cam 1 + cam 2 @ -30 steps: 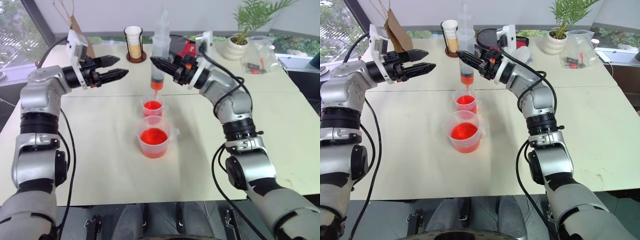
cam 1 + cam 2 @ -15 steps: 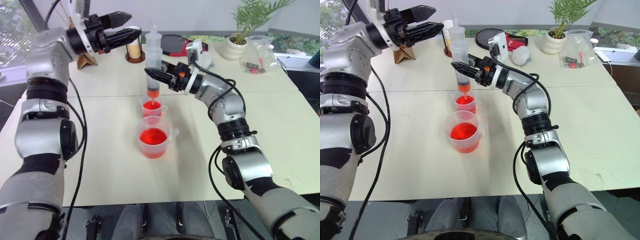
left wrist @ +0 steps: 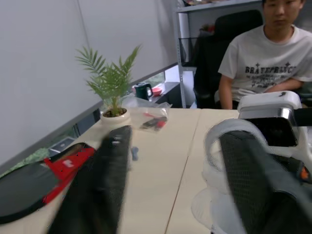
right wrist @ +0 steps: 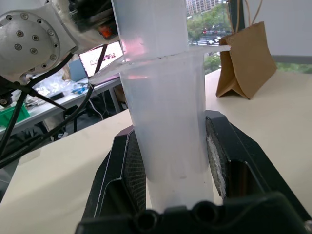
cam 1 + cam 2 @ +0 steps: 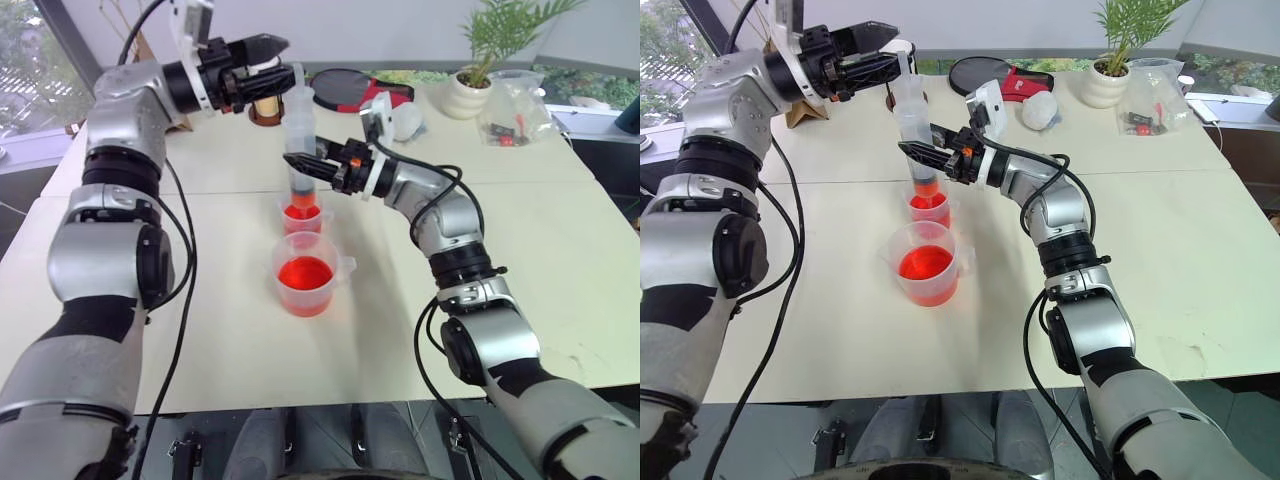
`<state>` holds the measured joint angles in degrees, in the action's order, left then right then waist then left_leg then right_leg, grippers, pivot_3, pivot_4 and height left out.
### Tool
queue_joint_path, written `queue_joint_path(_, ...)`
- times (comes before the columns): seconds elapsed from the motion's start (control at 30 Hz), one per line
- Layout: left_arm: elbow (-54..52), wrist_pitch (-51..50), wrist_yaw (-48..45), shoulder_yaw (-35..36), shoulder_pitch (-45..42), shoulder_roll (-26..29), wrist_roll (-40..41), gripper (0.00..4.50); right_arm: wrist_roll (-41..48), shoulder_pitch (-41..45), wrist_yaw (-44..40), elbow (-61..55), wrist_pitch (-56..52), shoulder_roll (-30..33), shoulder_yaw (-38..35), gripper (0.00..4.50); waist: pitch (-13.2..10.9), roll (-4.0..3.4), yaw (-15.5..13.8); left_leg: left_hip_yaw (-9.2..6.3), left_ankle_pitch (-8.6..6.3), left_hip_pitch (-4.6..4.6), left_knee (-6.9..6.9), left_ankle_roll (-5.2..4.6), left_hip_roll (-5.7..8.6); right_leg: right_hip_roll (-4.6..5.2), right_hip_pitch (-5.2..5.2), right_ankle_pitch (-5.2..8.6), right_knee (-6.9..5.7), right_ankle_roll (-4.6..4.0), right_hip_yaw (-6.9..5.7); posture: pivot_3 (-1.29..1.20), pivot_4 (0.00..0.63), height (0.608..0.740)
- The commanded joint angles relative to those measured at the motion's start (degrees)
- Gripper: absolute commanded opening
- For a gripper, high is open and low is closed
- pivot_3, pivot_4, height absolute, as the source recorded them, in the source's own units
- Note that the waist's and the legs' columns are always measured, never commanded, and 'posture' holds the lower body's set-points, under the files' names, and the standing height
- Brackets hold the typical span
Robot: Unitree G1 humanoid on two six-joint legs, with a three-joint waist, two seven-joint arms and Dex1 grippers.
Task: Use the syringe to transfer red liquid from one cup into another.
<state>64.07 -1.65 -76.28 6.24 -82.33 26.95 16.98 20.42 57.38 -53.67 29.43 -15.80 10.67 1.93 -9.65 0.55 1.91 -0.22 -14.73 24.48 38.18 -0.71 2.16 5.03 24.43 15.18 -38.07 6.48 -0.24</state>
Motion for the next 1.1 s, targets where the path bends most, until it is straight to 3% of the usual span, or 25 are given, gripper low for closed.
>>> queue_joint_path(0.03,-0.42,0.99,-0.34,1.55,-2.62,-0.16,0.24,1.22,-0.14,1.22,-0.72,-2.22,2.43,-1.13,0.23,1.38,0.00,0.00,0.17,0.00,0.00,0.00,0.00,0.00,0.00,0.00,0.00,0.00,0.00,0.00,0.00,0.00,0.150,0.740)
queue_joint_path(0.1,-0.88,0.30,-1.01,1.85,-2.67,-0.23,0.54,0.11,-0.40,1.39,-0.58,-1.94,2.83,-1.30,0.11,1.38,0.00,0.00,0.34,0.00,0.01,0.00,0.00,0.01,0.00,0.00,0.00,0.00,0.00,0.00,0.00,0.00,0.150,0.740)
queue_joint_path(0.47,-4.91,-3.90,-4.39,1.61,1.76,-0.95,0.51,0.11,-0.31,2.36,1.45,-2.05,4.22,-3.40,-1.20,1.38,0.00,0.00,0.63,0.00,0.03,0.00,-0.05,0.05,-0.01,0.00,0.03,0.00,-0.01,0.00,0.01,0.00,0.150,0.740)
queue_joint_path(1.1,-12.69,-8.35,-1.09,1.67,10.28,-5.77,1.81,0.11,1.18,6.00,3.61,-4.51,4.48,-5.23,-2.87,1.38,0.00,0.00,0.56,-0.01,0.08,0.00,-0.03,0.14,0.00,0.02,0.03,0.00,-0.03,0.00,0.01,0.00,0.150,0.740)
